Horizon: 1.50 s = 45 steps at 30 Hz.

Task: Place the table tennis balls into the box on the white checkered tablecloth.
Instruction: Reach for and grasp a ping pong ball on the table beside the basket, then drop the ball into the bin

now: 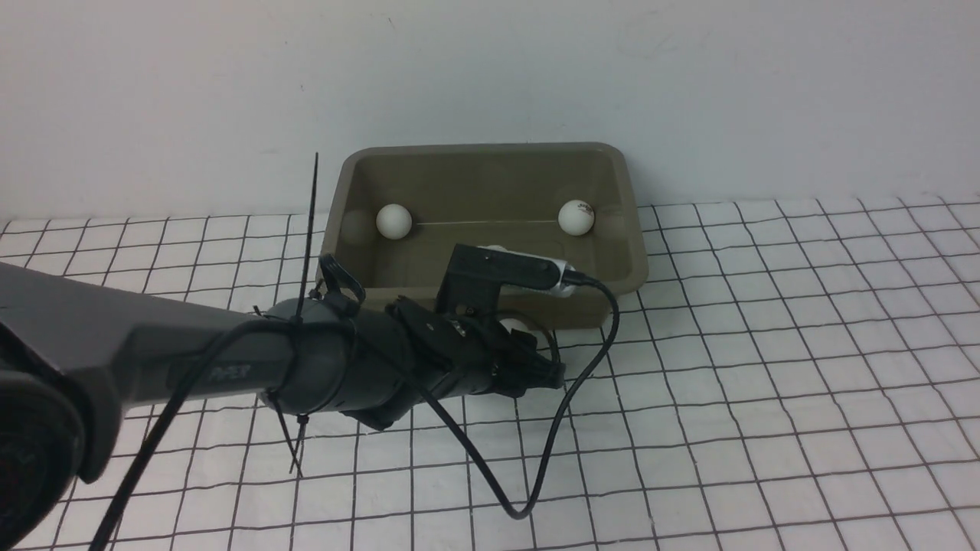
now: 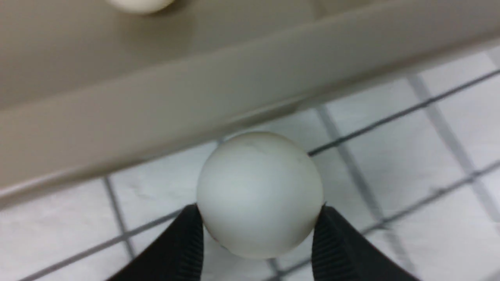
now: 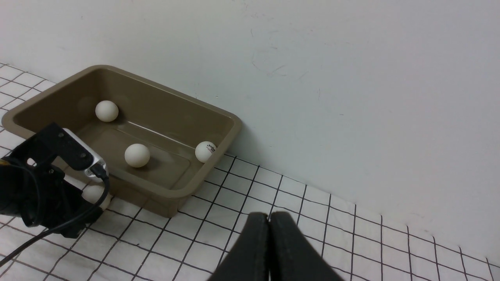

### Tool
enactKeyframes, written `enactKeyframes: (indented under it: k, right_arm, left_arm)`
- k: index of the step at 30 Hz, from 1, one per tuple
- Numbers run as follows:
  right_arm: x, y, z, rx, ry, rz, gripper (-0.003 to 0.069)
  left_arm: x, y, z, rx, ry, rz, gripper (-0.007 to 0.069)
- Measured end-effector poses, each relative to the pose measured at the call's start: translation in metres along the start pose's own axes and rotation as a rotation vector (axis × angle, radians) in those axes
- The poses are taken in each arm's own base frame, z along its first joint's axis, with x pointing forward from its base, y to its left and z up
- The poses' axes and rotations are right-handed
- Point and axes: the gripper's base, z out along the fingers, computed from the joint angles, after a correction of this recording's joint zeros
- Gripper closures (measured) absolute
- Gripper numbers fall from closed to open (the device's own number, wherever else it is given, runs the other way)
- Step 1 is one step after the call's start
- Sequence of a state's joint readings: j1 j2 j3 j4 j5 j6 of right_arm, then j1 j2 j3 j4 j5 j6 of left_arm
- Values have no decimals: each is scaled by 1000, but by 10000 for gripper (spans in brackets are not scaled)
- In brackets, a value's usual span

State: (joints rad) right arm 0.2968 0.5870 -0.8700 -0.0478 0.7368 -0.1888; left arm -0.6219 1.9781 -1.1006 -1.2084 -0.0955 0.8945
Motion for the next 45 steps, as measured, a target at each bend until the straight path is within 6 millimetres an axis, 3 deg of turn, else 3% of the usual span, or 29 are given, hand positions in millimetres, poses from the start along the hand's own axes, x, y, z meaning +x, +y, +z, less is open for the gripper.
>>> enactKeyframes:
  k: [8,13,19,25,34,40,45]
  right_arm:
    - [0,0,0,0,-1,1,675]
    - [0,0,0,0,-1,6,675]
    - [0,0,0,0,-1,8,675]
    - [0,0,0,-4,-2,15,675]
    - [0,2,0,-19,5,33,675]
    - [0,2,0,-19,6,33,675]
    - [1,0,0,5,9,0,675]
  left_arm:
    - [-9,-38,-40,291,88,43,303]
    - [-22,-41,-57,309,16,159,303]
    - [-38,-27,-57,141,-126,284,303]
    - [-67,11,-41,-262,-321,440,303]
    - [-65,43,-14,-350,-283,502,303]
    - [-68,54,-25,-444,-246,397,277]
    - [-81,50,-66,-504,-216,317,258]
